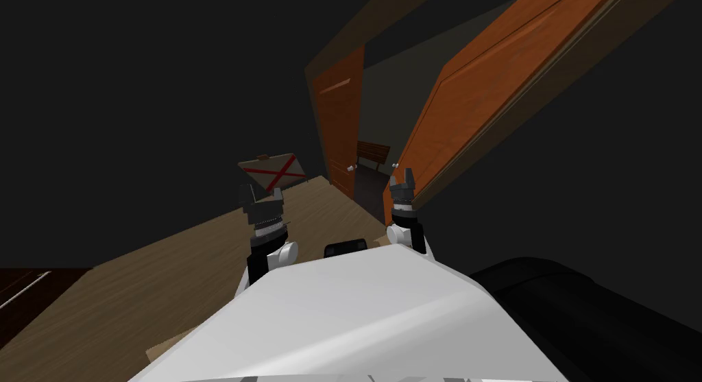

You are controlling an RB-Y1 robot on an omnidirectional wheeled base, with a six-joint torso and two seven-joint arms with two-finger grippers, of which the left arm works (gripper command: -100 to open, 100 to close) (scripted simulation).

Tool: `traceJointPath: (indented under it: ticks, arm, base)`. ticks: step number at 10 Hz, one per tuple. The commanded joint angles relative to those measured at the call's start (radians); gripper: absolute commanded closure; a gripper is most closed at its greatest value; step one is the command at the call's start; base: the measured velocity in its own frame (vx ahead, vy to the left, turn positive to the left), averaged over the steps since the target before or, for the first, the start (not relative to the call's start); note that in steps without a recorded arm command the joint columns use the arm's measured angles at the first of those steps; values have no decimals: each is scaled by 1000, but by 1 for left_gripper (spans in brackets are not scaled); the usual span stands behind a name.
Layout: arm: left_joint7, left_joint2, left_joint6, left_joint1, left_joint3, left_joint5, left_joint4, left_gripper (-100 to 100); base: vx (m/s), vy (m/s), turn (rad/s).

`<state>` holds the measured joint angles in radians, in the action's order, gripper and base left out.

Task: Push the door open

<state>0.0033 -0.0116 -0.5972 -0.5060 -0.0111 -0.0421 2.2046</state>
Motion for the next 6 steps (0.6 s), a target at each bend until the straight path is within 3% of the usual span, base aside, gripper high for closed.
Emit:
traceJointPath:
  ticks: [1, 6]
  arm:
    - [-30, 11, -6, 15, 12, 2, -34, -100]
    - [-117, 38, -22, 59, 48, 6, -134, -100]
  base:
    - [94, -9, -49]
    - [123, 11, -49]
